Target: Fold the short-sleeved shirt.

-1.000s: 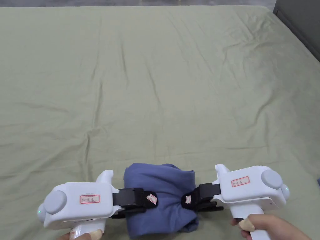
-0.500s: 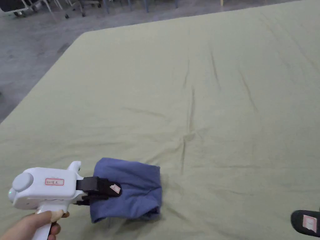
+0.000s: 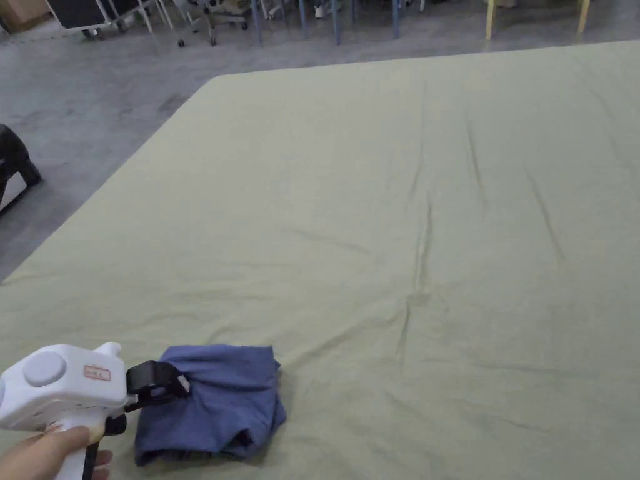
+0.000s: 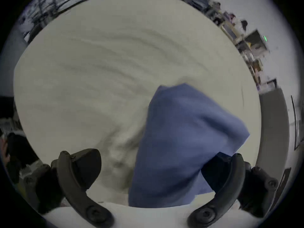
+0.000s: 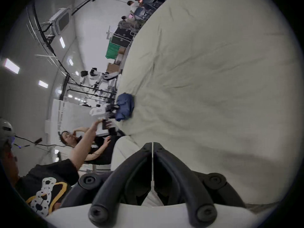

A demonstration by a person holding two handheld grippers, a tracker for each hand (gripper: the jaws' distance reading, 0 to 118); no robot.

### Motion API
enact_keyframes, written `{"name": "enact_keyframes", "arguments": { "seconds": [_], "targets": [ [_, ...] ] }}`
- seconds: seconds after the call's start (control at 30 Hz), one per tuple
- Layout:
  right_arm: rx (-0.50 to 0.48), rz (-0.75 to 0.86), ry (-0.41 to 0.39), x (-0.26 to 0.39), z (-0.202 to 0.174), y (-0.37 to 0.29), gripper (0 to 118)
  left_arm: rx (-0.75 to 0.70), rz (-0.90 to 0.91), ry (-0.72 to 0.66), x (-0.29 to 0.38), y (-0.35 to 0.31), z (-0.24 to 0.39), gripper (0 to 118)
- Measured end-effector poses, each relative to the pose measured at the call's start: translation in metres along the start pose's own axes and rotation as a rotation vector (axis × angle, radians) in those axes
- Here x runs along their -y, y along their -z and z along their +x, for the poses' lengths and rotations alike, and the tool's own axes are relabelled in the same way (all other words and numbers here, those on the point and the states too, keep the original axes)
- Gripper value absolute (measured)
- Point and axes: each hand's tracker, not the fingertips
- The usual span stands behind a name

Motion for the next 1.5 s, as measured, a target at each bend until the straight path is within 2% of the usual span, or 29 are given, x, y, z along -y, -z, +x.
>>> {"name": "enact_keyframes", "arguments": {
  "seconds": [0.07,0.1,0.13,0.17,0.23,0.27,0.37,0.4,0.43,0.47,0.5,0.53,0.57,0.63,0.7,0.73,0.8,0.83,0.9,1.03,1.1,1.27,1.4,1.5],
  "targets": [
    [0.121,0.016,-0.027,-0.009,-0.004,-0.007,4,0.06,-0.047,-0.037,-0.016,-0.01,-0.006,117],
    [0.182,-0.008,-0.037,-0.017,-0.005,-0.01,4,0.088,-0.068,-0.042,-0.021,-0.022,0.003,100],
    [0.243,-0.052,-0.036,-0.029,-0.002,-0.015,4,0.113,-0.041,0.012,-0.024,-0.04,0.02,31],
    [0.302,-0.082,-0.034,-0.039,-0.001,-0.019,4,0.08,0.032,0.095,-0.028,-0.056,0.037,0],
    [0.471,-0.034,-0.073,-0.068,-0.009,-0.037,4,-0.16,0.248,0.282,-0.035,-0.092,0.089,0],
    [0.515,0.024,-0.092,-0.082,-0.017,-0.051,4,-0.206,0.329,0.339,-0.037,-0.108,0.112,0],
    [0.488,0.267,-0.083,-0.126,-0.051,-0.107,4,-0.071,0.556,0.404,-0.031,-0.175,0.189,0],
    [0.517,0.361,-0.103,-0.143,-0.056,-0.127,4,-0.034,0.659,0.399,-0.027,-0.194,0.214,0],
    [0.592,0.461,-0.145,-0.154,-0.074,-0.145,4,-0.057,0.75,0.412,-0.029,-0.212,0.236,0],
    [0.693,0.553,-0.193,-0.161,-0.093,-0.157,4,-0.05,0.754,0.375,-0.022,-0.221,0.258,0],
    [0.813,0.655,-0.263,-0.169,-0.116,-0.168,4,-0.071,0.854,0.383,-0.013,-0.231,0.283,0],
    [0.888,0.739,-0.304,-0.173,-0.136,-0.177,4,-0.073,0.924,0.377,-0.005,-0.238,0.303,0],
    [0.91,0.82,-0.337,-0.176,-0.156,-0.186,4,-0.024,0.99,0.366,0.004,-0.248,0.327,0],
    [0.876,0.938,-0.421,-0.187,-0.187,-0.198,10,0.066,1.102,0.336,0.025,-0.246,0.369,0],
    [0.899,1.014,-0.45,-0.2,-0.214,-0.194,12,0.099,1.086,0.34,0.048,-0.233,0.417,0],
    [0.923,1.003,-0.454,-0.204,-0.224,-0.192,12,0.126,1.026,0.381,0.058,-0.226,0.441,0],
    [0.884,0.965,-0.486,-0.204,-0.239,-0.185,13,0.193,0.926,0.447,0.076,-0.214,0.47,0],
    [0.846,0.965,-0.501,-0.201,-0.242,-0.182,13,0.214,0.93,0.469,0.087,-0.214,0.481,0],
    [0.84,0.973,-0.51,-0.19,-0.243,-0.174,13,0.214,0.954,0.515,0.108,-0.209,0.497,0],
    [0.854,0.97,-0.534,-0.18,-0.232,-0.164,13,0.202,0.963,0.54,0.118,-0.214,0.5,0],
    [0.856,0.973,-0.514,-0.178,-0.231,-0.166,13,0.244,0.942,0.517,0.12,-0.227,0.493,0],
    [0.853,1.014,-0.496,-0.176,-0.239,-0.176,13,0.18,1.002,0.543,0.118,-0.241,0.484,0],
    [0.875,1.032,-0.544,-0.171,-0.25,-0.171,13,0.199,0.99,0.535,0.113,-0.247,0.478,0],
    [0.868,1.035,-0.549,-0.17,-0.253,-0.169,13,0.185,0.983,0.532,0.109,-0.244,0.476,0]
  ]
}}
